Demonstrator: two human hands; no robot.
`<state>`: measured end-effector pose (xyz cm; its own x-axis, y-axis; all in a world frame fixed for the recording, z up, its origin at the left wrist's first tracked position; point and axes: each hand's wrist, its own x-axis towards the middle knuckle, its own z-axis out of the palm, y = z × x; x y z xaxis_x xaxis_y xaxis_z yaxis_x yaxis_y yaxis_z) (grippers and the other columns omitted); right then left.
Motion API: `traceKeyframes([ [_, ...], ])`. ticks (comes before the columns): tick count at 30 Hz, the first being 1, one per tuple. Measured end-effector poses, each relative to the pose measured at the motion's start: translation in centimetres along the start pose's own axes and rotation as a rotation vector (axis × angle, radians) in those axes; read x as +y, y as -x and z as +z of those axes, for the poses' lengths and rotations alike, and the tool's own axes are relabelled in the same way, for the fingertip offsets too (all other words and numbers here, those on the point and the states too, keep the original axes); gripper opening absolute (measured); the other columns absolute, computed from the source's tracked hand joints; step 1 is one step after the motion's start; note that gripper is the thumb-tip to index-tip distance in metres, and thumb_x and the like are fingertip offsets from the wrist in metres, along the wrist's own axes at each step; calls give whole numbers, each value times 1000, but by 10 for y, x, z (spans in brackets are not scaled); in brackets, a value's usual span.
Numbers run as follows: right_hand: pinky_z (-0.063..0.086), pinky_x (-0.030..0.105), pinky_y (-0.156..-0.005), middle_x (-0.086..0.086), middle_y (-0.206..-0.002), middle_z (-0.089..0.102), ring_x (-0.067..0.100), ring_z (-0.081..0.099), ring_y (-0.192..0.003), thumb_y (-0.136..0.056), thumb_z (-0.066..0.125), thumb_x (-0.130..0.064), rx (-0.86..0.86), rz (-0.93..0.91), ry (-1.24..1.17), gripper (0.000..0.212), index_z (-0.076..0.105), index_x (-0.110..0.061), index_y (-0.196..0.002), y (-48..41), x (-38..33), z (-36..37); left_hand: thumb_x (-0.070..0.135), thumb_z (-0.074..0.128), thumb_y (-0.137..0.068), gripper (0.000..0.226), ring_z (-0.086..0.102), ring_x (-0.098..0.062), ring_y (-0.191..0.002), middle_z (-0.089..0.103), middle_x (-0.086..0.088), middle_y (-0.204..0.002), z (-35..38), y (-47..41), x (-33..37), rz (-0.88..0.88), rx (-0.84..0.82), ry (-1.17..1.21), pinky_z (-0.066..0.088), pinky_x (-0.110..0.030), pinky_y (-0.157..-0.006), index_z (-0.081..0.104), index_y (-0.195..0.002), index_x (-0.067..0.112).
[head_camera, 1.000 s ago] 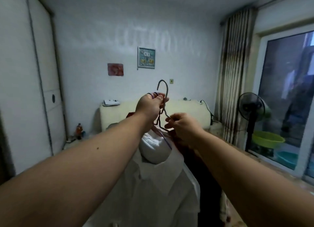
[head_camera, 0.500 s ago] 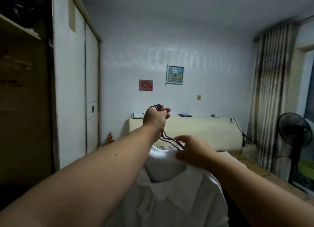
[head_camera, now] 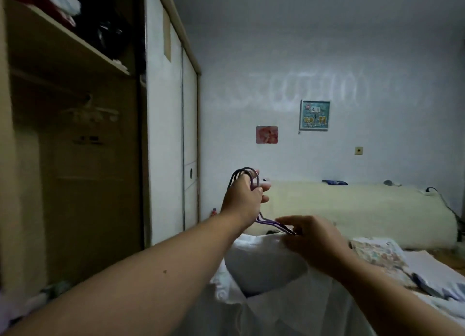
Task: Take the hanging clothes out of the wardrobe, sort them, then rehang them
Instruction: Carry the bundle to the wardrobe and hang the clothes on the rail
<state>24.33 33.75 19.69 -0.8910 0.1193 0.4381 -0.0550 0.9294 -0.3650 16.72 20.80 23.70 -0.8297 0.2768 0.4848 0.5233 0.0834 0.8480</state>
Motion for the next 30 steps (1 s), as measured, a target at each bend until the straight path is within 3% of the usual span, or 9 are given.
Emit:
traceKeyframes([
  [2, 46, 17, -69, -15, -92, 62, -4, 51, -73, -87, 64, -27, 7, -30, -55, 41, 57, -43, -124, -29, -16, 25, 10, 42, -98, 27, 66, -13, -86, 64, 4, -105, -28, -16, -18, 3, 51, -59, 54, -38, -88, 51, -121, 20],
  [5, 37, 10, -56, -24, -74, 53, -9, 43, -59, -87, 64, -28, 4, -81, -120, 41, 57, -43, -124, -72, -41, 59, 13, 46, -97, 16, 67, -12, -83, 64, 6, -97, -71, -40, -40, 16, 126, -113, 56, -35, -75, 52, -105, 27],
  [9, 40, 14, -73, -11, -111, 67, 0, 56, -86, -86, 64, -25, -40, -145, -169, 43, 57, -41, -125, -120, -79, 92, 16, 51, -95, 12, 69, -11, -81, 69, 3, -96, -123, -70, -66, 21, 280, -263, 57, -36, -80, 59, -102, 22],
  [11, 44, 18, -75, -9, -105, 69, 6, 60, -90, -83, 64, -24, -44, -162, -186, 44, 59, -42, -123, -144, -96, 107, 19, 57, -91, 14, 69, -16, -83, 72, -3, -89, -148, -86, -77, 46, 389, -323, 57, -40, -79, 62, -105, 17],
  [15, 47, 22, -81, -7, -109, 70, 11, 64, -97, -81, 61, -25, -50, -201, -197, 46, 58, -44, -123, -195, -126, 138, 18, 64, -87, 27, 68, -17, -83, 71, -1, -90, -189, -121, -99, 30, 555, -369, 56, -30, -73, 62, -113, 12],
  [18, 48, 25, -89, -8, -116, 68, 11, 62, -104, -82, 59, -24, -56, -243, -220, 45, 58, -42, -124, -230, -140, 161, 15, 64, -88, 18, 66, -17, -84, 71, -3, -92, -209, -149, -113, -8, 587, -427, 55, -29, -75, 65, -105, 10],
  [25, 47, 24, -91, -12, -122, 64, 10, 59, -109, -86, 57, -25, -107, -376, -294, 42, 57, -42, -125, -338, -154, 198, 13, 60, -91, 23, 66, -17, -88, 69, -4, -93, -242, -231, -136, -65, 679, -424, 55, -28, -76, 63, -113, 9],
  [27, 47, 24, -90, -10, -122, 64, 11, 60, -108, -85, 58, -23, -118, -423, -337, 42, 58, -40, -124, -366, -161, 200, 12, 58, -92, 23, 65, -14, -85, 66, 0, -90, -252, -254, -137, -65, 727, -440, 53, -24, -71, 63, -114, 10],
  [30, 48, 25, -85, -6, -116, 67, 15, 61, -104, -83, 60, -22, -111, -490, -371, 41, 61, -38, -121, -402, -171, 201, 11, 58, -91, 19, 66, -15, -85, 67, -1, -88, -267, -283, -134, -51, 792, -497, 55, -31, -79, 64, -109, 9],
])
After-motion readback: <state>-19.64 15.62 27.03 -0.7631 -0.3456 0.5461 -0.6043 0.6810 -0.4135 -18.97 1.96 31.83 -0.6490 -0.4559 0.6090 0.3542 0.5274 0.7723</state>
